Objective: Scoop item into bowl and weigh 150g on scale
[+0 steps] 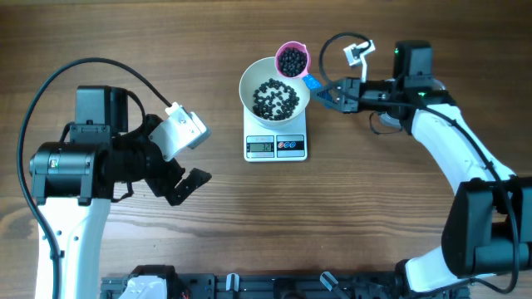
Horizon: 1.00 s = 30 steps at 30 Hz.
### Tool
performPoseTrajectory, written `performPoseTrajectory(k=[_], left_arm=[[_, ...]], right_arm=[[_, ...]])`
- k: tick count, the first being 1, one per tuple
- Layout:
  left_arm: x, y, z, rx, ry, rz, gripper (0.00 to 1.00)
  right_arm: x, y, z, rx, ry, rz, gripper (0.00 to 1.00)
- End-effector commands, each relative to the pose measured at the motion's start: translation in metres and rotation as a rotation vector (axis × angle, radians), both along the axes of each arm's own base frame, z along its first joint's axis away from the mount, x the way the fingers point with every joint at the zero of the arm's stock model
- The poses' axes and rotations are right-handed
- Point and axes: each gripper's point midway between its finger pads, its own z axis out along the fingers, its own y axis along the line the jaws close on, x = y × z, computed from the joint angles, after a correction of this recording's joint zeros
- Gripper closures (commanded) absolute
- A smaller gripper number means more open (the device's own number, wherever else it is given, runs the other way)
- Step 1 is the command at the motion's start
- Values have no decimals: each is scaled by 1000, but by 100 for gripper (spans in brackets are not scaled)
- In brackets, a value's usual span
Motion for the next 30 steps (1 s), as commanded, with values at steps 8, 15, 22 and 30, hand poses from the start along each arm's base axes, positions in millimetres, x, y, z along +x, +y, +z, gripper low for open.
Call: performPoseTrajectory(k=[8, 15, 22, 30], left_arm=[[2, 1, 8, -2, -39, -13, 0], [2, 1, 8, -2, -39, -13, 0], [2, 1, 8, -2, -39, -13, 0], [2, 1, 8, -2, -39, -13, 0]], right_arm=[[17, 1, -32, -274, -145, -64, 95], [10, -3, -15, -364, -194, -98, 95], [0, -5, -6, -542, -276, -141, 95], [-1, -5, -25, -851, -414, -120, 95]])
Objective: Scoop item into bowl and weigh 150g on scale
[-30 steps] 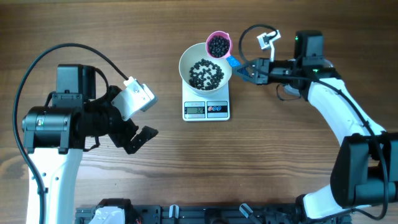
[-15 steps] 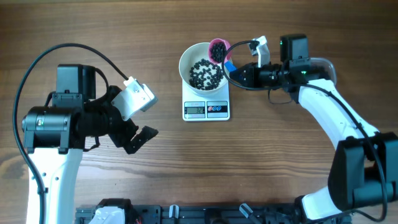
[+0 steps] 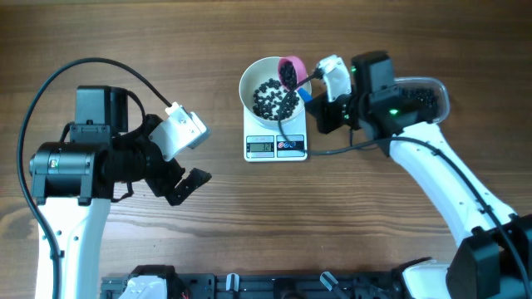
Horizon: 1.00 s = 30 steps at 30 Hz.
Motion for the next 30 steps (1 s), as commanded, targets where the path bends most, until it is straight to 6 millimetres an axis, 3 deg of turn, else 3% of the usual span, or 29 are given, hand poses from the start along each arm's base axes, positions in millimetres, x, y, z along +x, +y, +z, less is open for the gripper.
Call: performPoseTrajectory(k=[1, 18, 24, 27, 30], left_arm=[[1, 1, 8, -2, -39, -13, 0], [1, 1, 8, -2, -39, -13, 0], [1, 1, 8, -2, -39, -13, 0], [1, 1, 8, -2, -39, -13, 0], [1, 1, 8, -2, -39, -13, 0]], right_arm=[[11, -13, 4, -224, -143, -8, 96], [15, -13, 10, -657, -389, 182, 96], [19, -2, 19, -697, -470, 245, 96], [25, -10, 25, -727, -483, 183, 96], [34, -30, 40, -735, -467, -1, 96]])
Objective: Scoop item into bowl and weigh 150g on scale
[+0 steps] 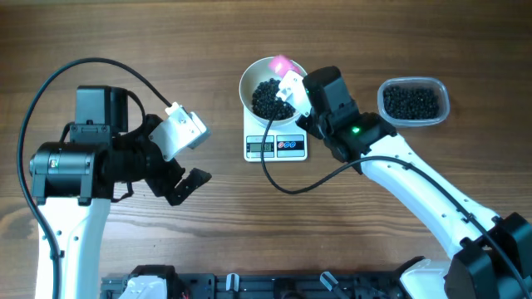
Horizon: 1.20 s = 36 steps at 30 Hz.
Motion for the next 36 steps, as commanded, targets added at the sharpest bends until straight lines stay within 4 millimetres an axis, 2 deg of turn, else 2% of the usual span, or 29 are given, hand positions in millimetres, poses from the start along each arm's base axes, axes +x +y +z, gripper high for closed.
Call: performPoseTrajectory(k=[1, 3, 5, 8, 11, 15, 20, 27, 31, 36], left_arm=[[1, 1, 8, -2, -39, -13, 0], [1, 1, 8, -2, -39, -13, 0], [1, 1, 8, -2, -39, -13, 0], [1, 1, 8, -2, -39, -13, 0], [1, 1, 8, -2, -39, -13, 0], [1, 1, 8, -2, -39, -13, 0], [1, 1, 8, -2, -39, -13, 0], [1, 1, 8, -2, -39, -13, 0], [1, 1, 8, -2, -39, -13, 0], [1, 1, 8, -2, -39, -13, 0]], right_arm=[[15, -27, 39, 22, -104, -198, 96], [17, -42, 55, 62, -117, -258, 96], [17, -75, 76, 122, -133, -373, 96], [11, -119, 88, 126, -138, -478, 96], [-6, -175, 87, 91, -95, -609, 96], [-30, -223, 66, 17, 27, -711, 96], [-59, -240, 23, -77, 259, -729, 96], [-63, -233, -23, -106, 441, -700, 96], [-61, -234, -40, -131, 489, -710, 96], [-59, -255, -46, -246, 470, -783, 96]])
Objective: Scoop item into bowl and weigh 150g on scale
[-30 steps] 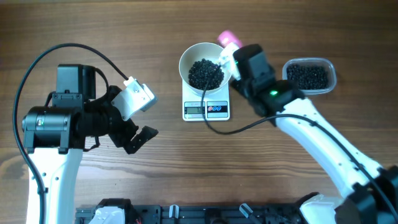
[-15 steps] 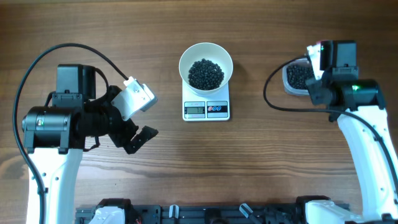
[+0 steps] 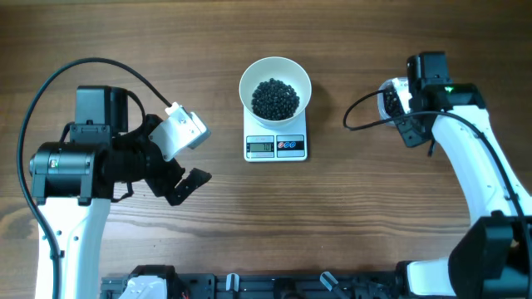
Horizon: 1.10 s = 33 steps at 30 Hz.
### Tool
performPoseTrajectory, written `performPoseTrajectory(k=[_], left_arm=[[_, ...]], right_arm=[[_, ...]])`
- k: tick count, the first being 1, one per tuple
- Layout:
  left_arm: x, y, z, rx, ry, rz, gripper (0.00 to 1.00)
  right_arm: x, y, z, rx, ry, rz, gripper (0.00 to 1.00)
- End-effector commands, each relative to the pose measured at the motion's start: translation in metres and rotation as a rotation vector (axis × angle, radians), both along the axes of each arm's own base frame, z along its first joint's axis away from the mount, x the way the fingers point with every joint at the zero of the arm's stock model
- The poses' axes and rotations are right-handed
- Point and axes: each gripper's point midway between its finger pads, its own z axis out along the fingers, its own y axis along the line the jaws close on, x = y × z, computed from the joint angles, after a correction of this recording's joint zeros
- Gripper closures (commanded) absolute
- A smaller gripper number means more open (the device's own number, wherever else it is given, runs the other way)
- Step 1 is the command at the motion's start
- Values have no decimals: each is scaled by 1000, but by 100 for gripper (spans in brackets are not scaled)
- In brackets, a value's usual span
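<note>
A white bowl (image 3: 275, 81) holding a heap of small dark pieces (image 3: 275, 97) stands on the white digital scale (image 3: 275, 146) at the table's top centre. My right gripper (image 3: 413, 126) is off to the right, pointing down under its own wrist, so its fingers and anything in them are hidden. No pink scoop shows in this view. My left gripper (image 3: 186, 186) hovers low at the left, well away from the scale, open and empty.
The right arm's black cable (image 3: 362, 112) loops over the table between scale and wrist. The left arm's body (image 3: 79, 162) fills the left side. A rack edge (image 3: 249, 286) runs along the bottom.
My right arm has moved from over the bowl to the right, where the tub of dark pieces stood; it now covers that spot. The pink scoop has dropped out of sight. The left arm is unchanged.
My right gripper held a full pink scoop at the bowl's far rim. Then the scoop was tipped over the bowl, then turned right over inside it, and the heap grew. Now the right arm is back at the right side.
</note>
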Motion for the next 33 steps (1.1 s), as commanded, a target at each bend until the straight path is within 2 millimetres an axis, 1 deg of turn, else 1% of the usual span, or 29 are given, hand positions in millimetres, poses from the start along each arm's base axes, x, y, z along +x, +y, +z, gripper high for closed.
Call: performPoseTrajectory(k=[1, 3, 5, 6, 9, 13, 15, 21, 24, 26, 30, 31, 33], left_arm=[[2, 1, 8, -2, -39, -13, 0], [2, 1, 8, -2, -39, -13, 0], [2, 1, 8, -2, -39, -13, 0], [2, 1, 8, -2, -39, -13, 0], [2, 1, 8, -2, -39, -13, 0], [2, 1, 8, -2, -39, -13, 0], [2, 1, 8, -2, -39, -13, 0], [2, 1, 8, -2, -39, -13, 0], [2, 1, 8, -2, -39, -13, 0], [2, 1, 8, -2, -39, -13, 0], [2, 1, 8, -2, -39, -13, 0], [2, 1, 8, -2, -39, -13, 0], [2, 1, 8, -2, -39, -13, 0]], right_arm=[[2, -14, -7, -87, 36, -28, 96], [2, -17, -11, -105, 52, -35, 96], [1, -29, -12, -178, 55, -77, 96], [1, -31, -13, -197, 59, -85, 96], [4, -34, -16, -214, 55, -97, 96], [11, -45, -7, -287, 4, -134, 96], [12, -47, -5, -302, -3, -135, 96], [18, -46, -8, -292, -24, -137, 96], [21, -38, -18, -240, -10, -117, 96], [21, -34, -29, -213, 21, -96, 96], [22, -31, -37, -206, 35, -91, 96], [24, -29, -38, -189, 30, -87, 96], [29, -16, -45, -105, 21, -68, 96]])
